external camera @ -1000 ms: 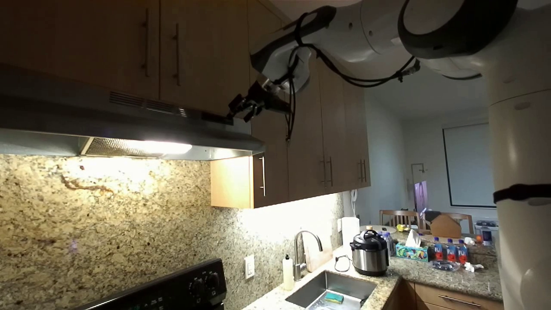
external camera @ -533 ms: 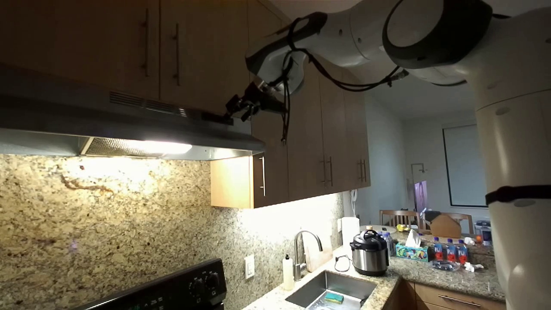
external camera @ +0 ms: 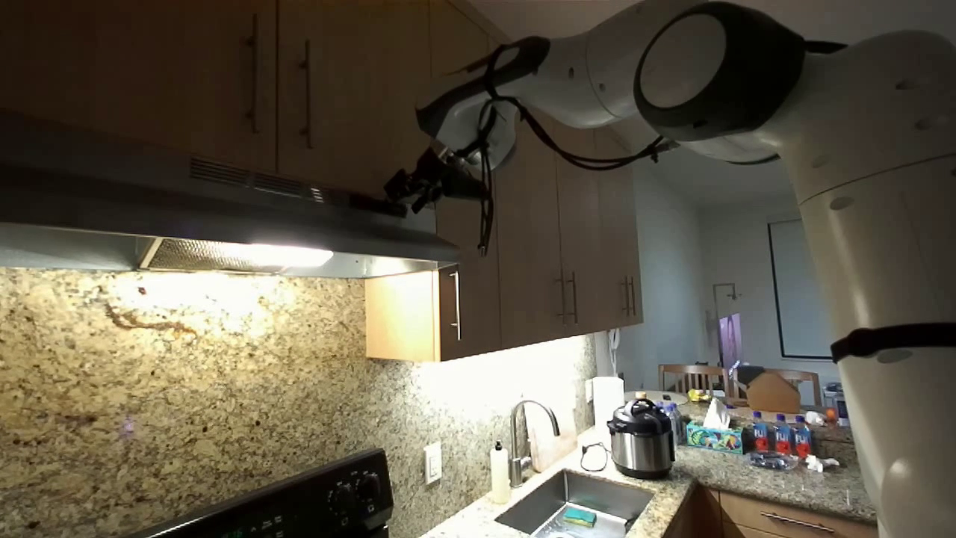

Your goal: Switch off the light above the stove

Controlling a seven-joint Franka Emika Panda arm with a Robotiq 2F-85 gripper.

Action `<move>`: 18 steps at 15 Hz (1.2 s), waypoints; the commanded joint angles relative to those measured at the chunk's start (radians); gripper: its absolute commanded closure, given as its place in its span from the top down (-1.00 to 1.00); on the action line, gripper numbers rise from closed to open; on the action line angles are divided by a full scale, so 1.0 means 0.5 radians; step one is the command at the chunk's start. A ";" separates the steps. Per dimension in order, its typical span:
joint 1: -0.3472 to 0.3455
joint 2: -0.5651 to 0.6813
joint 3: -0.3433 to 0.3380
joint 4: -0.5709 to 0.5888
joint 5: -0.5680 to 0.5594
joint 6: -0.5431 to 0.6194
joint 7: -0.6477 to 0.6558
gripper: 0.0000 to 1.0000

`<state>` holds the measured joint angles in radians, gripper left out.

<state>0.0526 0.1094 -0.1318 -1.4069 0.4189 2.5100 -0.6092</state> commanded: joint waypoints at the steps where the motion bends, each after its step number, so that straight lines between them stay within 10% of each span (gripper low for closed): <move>1: 0.004 0.034 0.000 0.053 -0.013 0.026 0.003 1.00; 18: -0.027 0.090 -0.009 0.146 0.073 0.025 -0.052 1.00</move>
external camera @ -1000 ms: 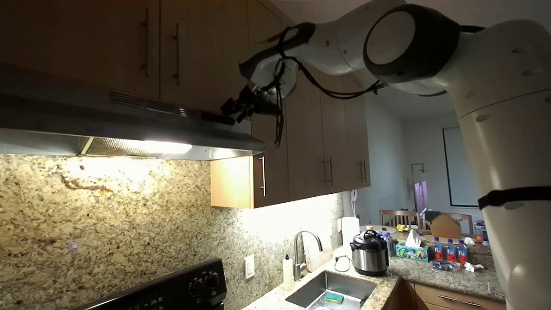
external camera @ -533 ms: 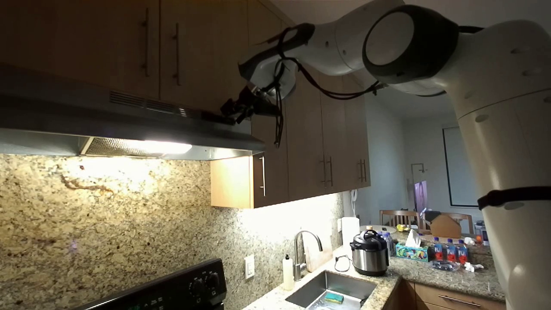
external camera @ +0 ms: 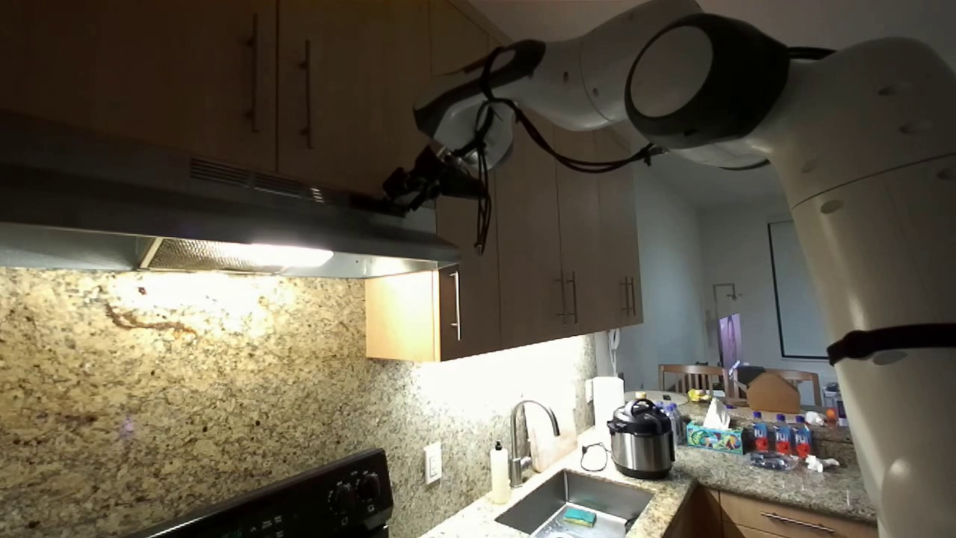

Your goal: Switch off the light above the stove

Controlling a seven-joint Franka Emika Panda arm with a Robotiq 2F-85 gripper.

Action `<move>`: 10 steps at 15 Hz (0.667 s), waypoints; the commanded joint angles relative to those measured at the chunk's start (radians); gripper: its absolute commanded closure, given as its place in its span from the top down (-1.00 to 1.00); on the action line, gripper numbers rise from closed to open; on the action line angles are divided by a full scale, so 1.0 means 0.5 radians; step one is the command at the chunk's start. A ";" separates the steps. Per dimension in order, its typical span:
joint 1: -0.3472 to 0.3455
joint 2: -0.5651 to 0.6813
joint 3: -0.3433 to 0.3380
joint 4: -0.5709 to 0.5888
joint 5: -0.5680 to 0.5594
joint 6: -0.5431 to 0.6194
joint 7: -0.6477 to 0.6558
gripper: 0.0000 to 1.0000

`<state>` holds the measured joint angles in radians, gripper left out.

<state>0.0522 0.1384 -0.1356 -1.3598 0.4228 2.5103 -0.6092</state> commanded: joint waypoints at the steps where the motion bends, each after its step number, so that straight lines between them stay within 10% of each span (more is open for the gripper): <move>1: -0.028 0.036 -0.008 0.060 0.060 0.024 -0.045 1.00; 10: -0.038 0.143 0.002 0.180 0.161 -0.035 -0.035 1.00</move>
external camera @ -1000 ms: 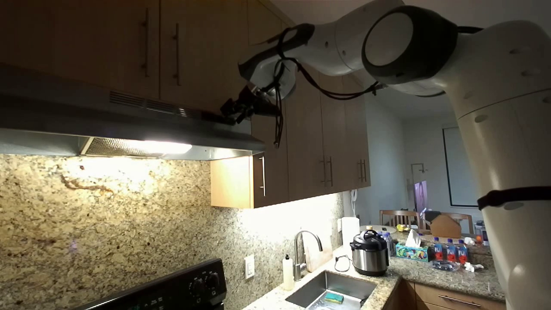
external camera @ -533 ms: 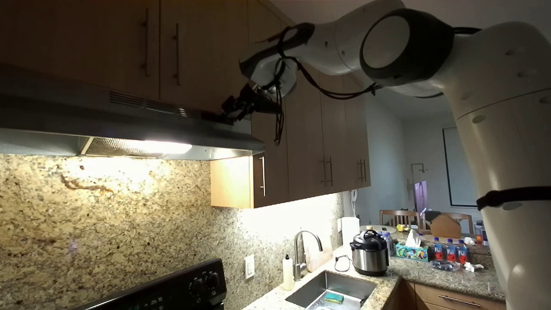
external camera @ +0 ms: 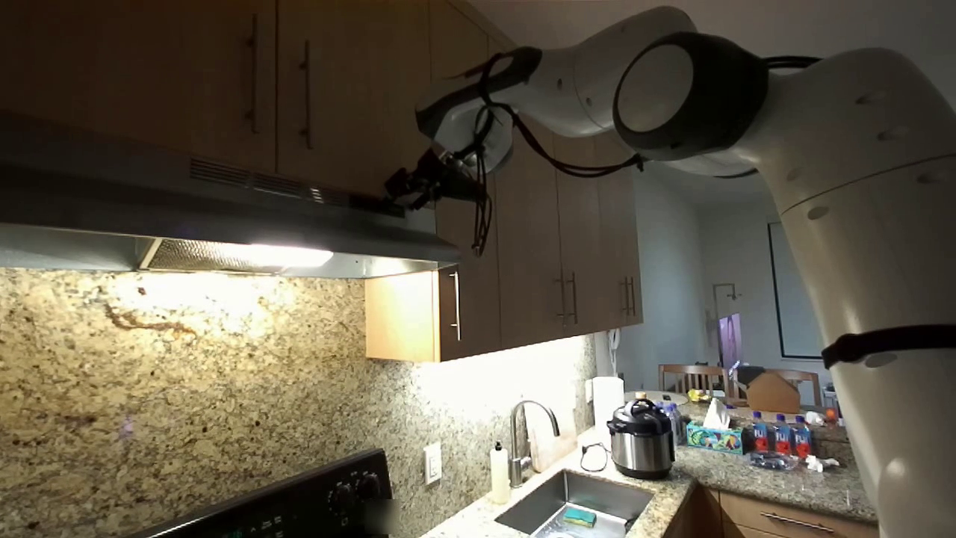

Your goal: Switch off the light above the stove

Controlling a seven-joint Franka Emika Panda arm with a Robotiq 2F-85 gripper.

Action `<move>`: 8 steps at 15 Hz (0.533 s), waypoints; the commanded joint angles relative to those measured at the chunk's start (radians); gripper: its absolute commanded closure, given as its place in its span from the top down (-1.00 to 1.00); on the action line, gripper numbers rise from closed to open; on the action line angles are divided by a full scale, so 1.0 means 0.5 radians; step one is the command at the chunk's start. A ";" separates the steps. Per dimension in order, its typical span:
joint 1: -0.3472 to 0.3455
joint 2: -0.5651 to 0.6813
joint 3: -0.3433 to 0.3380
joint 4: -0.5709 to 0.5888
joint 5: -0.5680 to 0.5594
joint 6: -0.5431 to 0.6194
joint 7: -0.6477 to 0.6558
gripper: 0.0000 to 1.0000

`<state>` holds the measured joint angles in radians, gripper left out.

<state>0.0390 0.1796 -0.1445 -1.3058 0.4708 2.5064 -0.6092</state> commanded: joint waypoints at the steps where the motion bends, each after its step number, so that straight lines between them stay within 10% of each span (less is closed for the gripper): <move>1: -0.007 0.049 0.014 0.056 0.049 -0.017 -0.012 1.00; 8: 0.029 -0.031 0.008 -0.079 0.000 0.027 0.098 1.00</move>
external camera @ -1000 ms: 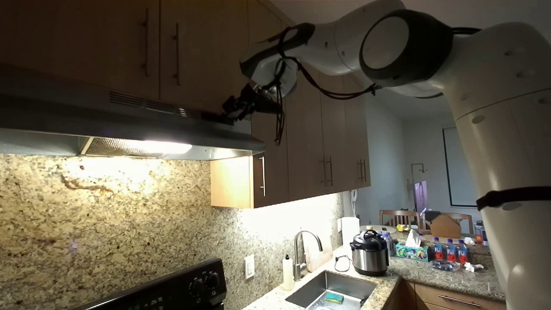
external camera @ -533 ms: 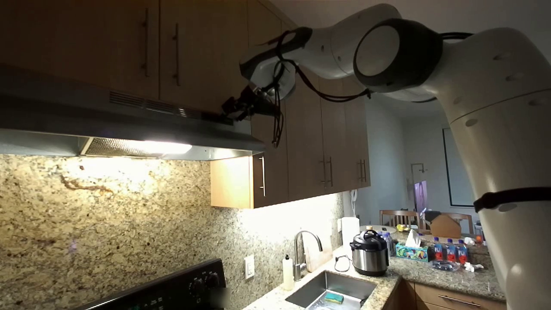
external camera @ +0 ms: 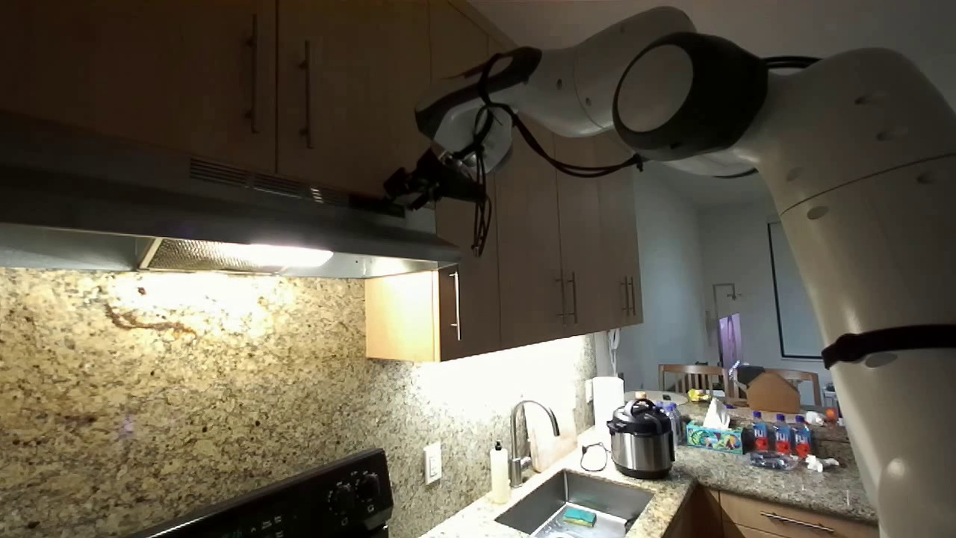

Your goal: Switch off the light above the stove

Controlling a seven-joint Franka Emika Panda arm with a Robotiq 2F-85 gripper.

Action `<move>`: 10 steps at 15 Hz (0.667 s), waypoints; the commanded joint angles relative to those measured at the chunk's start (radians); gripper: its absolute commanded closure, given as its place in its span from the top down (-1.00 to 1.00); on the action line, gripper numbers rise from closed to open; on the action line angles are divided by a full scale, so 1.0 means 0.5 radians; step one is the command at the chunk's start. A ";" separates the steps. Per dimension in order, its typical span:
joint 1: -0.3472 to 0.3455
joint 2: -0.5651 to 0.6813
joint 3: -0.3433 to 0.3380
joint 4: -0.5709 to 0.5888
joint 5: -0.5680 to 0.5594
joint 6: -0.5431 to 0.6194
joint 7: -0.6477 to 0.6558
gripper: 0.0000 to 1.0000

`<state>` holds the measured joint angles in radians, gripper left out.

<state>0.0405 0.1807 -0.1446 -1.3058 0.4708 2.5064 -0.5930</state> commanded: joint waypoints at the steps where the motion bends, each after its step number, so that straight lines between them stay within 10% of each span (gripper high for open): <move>1: 0.032 -0.053 0.004 -0.104 -0.012 0.042 0.092 1.00; 10: 0.063 -0.256 -0.001 -0.427 -0.049 0.199 0.281 1.00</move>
<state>0.0631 0.1089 -0.1446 -1.4316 0.4582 2.5716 -0.4791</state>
